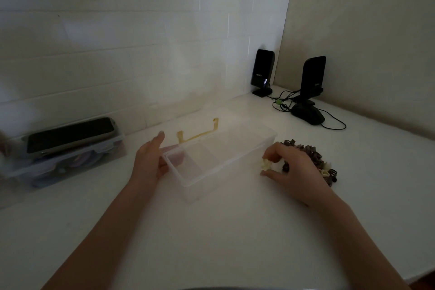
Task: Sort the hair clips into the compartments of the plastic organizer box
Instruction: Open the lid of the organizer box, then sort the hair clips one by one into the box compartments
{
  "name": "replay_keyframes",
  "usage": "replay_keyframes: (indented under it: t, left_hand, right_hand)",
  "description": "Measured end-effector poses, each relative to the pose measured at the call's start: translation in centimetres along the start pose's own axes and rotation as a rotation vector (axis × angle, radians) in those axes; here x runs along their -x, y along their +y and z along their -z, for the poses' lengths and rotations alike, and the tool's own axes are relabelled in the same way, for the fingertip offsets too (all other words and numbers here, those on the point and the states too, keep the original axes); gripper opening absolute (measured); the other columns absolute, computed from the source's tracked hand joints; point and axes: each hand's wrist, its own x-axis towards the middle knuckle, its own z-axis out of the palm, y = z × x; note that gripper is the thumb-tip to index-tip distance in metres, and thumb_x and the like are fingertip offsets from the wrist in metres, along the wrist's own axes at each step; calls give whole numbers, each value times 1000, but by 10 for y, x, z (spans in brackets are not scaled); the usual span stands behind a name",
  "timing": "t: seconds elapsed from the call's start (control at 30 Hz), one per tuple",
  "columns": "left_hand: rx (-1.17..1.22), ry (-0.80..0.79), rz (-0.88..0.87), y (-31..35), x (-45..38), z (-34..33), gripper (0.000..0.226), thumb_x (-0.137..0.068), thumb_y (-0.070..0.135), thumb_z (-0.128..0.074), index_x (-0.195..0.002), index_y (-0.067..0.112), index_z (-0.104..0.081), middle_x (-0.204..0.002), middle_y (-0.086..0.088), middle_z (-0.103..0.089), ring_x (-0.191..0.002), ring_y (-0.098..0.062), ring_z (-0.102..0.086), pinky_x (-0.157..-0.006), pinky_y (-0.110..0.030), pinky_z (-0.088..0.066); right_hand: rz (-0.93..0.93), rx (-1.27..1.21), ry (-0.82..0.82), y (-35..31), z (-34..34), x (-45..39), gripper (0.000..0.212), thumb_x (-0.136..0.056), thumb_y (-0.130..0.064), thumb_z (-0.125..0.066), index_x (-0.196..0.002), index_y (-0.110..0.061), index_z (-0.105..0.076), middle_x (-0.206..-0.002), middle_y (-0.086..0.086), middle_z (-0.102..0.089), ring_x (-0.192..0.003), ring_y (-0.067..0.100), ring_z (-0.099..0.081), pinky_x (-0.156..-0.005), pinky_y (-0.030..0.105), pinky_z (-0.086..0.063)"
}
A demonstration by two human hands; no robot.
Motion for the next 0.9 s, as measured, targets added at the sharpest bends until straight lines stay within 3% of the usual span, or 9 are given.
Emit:
replay_keyframes:
  t: [0.13,0.27,0.3,0.37,0.4,0.47,0.57,0.77,0.9]
  left_hand:
    - [-82,-134,83,8,1,4,16,-88,25,-62,-92,11,-56,-93,-12,-66,-65,-15,-69,-56,-24,-58]
    - [-125,-257,76,10,4,9,35,-80,13,-72,-110,10,-54,-88,-11,-64,-57,-8,-68,-49,-20,-54]
    - [-131,-302,75,11,3,11,40,-69,15,-82,-101,13,-59,-87,-11,-66,-59,-8,-69,-52,-21,-56]
    - [-204,-385,64,12,2,15,46,-52,17,-90,-91,16,-65,-100,-17,-69,-68,-11,-71,-62,-25,-59]
    - [-226,-399,63,12,2,15,46,-58,14,-86,-98,14,-64,-108,-20,-68,-72,-13,-71,-66,-28,-58]
    - [-220,-350,91,11,1,16,49,-75,7,-72,-118,9,-48,-108,-20,-69,-73,-16,-72,-63,-28,-60]
    - [-244,-286,74,11,3,14,26,-86,3,-63,-105,12,-47,-80,-7,-75,-66,-13,-71,-59,-25,-59]
    - [-137,-177,-31,8,1,8,54,-85,6,-63,-133,14,-39,-104,-16,-70,-96,-26,-68,-88,-36,-51]
    - [-116,-180,-139,13,8,1,51,-82,8,-67,-123,32,-48,-108,-1,-71,-90,-8,-67,-75,-28,-53]
  right_hand:
    - [23,-167,64,-8,0,-1,31,-73,-16,-78,-88,-33,-57,-83,-11,-64,-84,4,-59,-77,12,-45]
    - [70,-176,111,-19,-2,-5,28,-75,-18,-76,-98,-30,-64,-87,-18,-65,-84,4,-60,-76,14,-45]
    - [76,-181,132,-23,-3,-6,28,-76,-18,-76,-99,-29,-65,-88,-19,-65,-84,4,-60,-74,15,-45]
    - [90,-210,173,-30,-6,-9,27,-77,-19,-76,-99,-27,-63,-89,-19,-66,-84,4,-60,-71,11,-44]
    - [98,-231,186,-35,-7,-12,25,-77,-19,-75,-97,-26,-63,-89,-17,-66,-84,3,-60,-71,10,-44]
    - [123,-271,186,-43,-13,-19,22,-77,-19,-75,-94,-23,-62,-91,-16,-67,-85,3,-61,-73,11,-44]
    - [152,-313,135,-50,-25,-26,20,-79,-17,-73,-94,-19,-62,-93,-14,-67,-86,4,-62,-79,18,-48]
    - [106,-397,153,-57,-44,-26,21,-82,-15,-70,-91,-25,-54,-92,-10,-66,-89,3,-59,-80,7,-41]
    - [92,-386,172,-56,-50,-25,23,-80,-18,-72,-91,-28,-56,-93,-11,-66,-89,6,-59,-79,11,-42]
